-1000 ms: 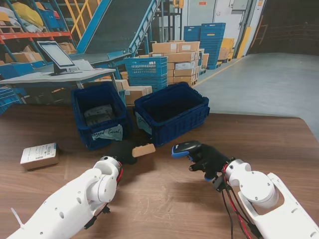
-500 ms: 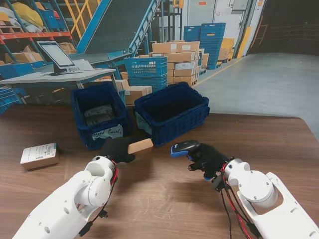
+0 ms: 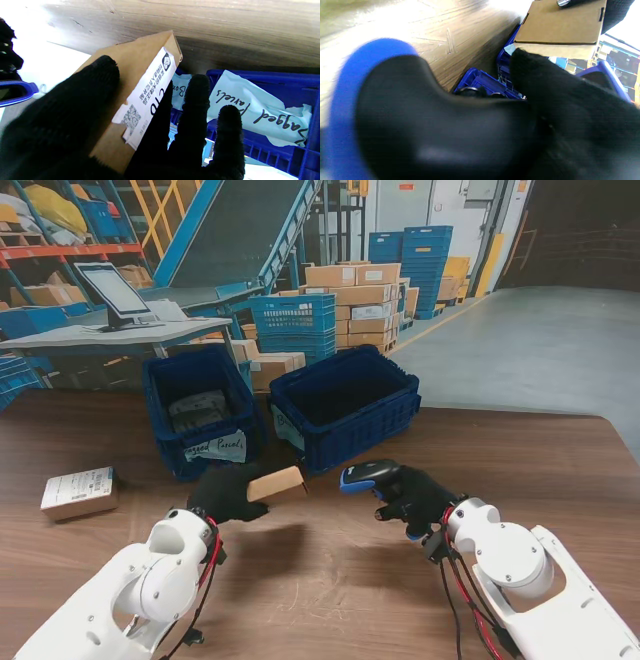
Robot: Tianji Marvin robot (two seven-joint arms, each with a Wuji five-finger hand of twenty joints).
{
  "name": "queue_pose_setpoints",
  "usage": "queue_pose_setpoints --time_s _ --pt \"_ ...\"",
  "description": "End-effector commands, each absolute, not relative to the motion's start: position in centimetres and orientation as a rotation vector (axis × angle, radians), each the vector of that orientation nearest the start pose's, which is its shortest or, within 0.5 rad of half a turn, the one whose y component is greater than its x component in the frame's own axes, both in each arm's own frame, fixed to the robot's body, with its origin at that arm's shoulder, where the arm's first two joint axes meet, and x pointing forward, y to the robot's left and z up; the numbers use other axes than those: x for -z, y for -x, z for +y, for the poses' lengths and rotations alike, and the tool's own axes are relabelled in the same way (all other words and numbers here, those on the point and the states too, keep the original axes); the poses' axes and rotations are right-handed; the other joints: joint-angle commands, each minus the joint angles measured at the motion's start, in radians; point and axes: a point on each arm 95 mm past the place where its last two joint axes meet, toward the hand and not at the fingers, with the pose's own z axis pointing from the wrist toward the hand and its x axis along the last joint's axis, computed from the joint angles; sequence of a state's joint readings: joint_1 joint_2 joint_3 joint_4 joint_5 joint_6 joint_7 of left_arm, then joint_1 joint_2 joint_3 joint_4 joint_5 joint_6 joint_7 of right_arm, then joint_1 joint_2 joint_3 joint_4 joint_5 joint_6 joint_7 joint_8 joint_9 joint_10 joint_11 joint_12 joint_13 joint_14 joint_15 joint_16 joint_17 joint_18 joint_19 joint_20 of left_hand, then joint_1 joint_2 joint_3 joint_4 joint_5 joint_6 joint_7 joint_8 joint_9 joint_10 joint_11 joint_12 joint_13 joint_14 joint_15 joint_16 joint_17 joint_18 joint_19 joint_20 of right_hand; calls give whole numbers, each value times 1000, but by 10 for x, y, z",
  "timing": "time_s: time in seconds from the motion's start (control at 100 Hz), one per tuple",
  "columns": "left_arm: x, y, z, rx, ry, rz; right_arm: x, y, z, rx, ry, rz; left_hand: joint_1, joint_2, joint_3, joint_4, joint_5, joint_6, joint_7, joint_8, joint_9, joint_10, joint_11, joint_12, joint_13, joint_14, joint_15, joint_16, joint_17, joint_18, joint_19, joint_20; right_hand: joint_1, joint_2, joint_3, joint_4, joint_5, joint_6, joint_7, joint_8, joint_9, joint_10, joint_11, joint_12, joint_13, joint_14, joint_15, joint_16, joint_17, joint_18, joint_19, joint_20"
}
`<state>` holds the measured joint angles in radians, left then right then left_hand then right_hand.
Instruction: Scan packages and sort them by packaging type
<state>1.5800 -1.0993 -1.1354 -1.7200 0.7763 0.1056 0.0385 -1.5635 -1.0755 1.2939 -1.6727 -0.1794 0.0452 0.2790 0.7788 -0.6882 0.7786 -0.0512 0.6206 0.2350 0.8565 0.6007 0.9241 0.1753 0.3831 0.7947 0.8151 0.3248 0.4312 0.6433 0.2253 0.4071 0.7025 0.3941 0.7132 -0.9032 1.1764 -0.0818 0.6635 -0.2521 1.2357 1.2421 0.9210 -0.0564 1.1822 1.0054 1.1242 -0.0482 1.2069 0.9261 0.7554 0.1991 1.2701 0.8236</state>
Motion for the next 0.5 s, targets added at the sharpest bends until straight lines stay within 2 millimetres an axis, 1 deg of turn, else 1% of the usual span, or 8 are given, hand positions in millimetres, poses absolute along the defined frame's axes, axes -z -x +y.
queue_pose_setpoints --time_s 0.0,0.25,0.39,0.49 --pt "305 -379 -43 1682 1413 1377 303 -399 0 1981 2139 -1338 121 98 44 6 43 -150 164 78 11 -30 17 0 -12 -24 -6 1 -24 0 9 13 79 46 21 0 55 -61 72 48 -13 9 -2 7 18 -35 34 24 2 4 0 5" --pt "311 -359 -39 1759 1384 1376 302 -397 1 1978 2146 -1338 126 105 31 4 43 -150 155 81 -4 -30 20 -14 -23 -30 -17 -6 -32 -8 -2 8 79 46 20 0 55 -61 72 48 -14 9 -3 7 17 -34 34 24 2 6 0 6" --pt "315 -350 -40 1789 1344 1401 303 -397 2 1976 2144 -1339 127 111 22 3 39 -157 153 84 -13 -34 23 -19 -32 -34 -24 -10 -40 -14 -9 5 78 47 20 0 55 -61 72 48 -14 9 -3 7 18 -33 34 24 1 3 0 6" --pt "319 -345 -41 1808 1328 1430 303 -397 2 1976 2144 -1338 130 108 18 3 43 -151 150 82 -12 -31 26 -24 -34 -34 -27 -13 -45 -16 -15 2 79 47 20 1 55 -61 72 48 -14 9 -3 7 17 -33 34 24 2 3 0 6"
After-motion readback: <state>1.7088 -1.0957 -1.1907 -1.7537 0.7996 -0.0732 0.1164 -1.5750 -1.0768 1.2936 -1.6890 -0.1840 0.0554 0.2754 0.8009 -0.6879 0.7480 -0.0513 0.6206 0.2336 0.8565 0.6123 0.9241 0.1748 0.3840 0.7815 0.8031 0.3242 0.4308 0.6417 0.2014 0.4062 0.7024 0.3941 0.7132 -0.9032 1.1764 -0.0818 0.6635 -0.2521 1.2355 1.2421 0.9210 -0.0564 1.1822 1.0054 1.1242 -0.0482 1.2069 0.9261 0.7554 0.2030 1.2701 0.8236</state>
